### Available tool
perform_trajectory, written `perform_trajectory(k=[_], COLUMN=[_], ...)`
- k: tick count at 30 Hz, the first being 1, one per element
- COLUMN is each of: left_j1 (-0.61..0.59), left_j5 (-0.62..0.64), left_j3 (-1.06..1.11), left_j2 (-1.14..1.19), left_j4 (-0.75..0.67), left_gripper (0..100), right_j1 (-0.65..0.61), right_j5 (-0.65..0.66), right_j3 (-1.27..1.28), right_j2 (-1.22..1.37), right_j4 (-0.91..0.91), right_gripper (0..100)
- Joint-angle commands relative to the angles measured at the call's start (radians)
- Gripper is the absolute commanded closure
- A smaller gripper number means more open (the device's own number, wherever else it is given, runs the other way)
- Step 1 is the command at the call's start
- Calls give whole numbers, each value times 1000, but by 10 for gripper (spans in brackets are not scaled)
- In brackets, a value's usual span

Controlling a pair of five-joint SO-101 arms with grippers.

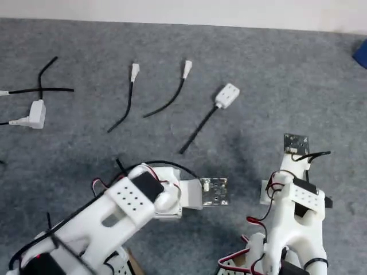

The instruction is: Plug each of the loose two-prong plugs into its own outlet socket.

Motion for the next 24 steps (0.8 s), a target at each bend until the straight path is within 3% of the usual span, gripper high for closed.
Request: perform_trajectory(k=[1, 7, 10, 24], left_j1=[18, -68, -111, -317], left_j5=[9, -9, -60, -170], left_j3=[-2, -22, -74, -516], left_j2=[82, 302, 392, 578], left_j4=[-78, -238, -244, -80], left_gripper=[762, 762, 764, 765], right_j1=[-5, -4, -8, -7], right_j5=[11, 12, 12, 12], right_j3=[-1, 1, 1, 2], right_j2=[-25, -25, -25, -25], right_j4=[2, 2, 2, 2], right_gripper=[430, 430, 430, 430])
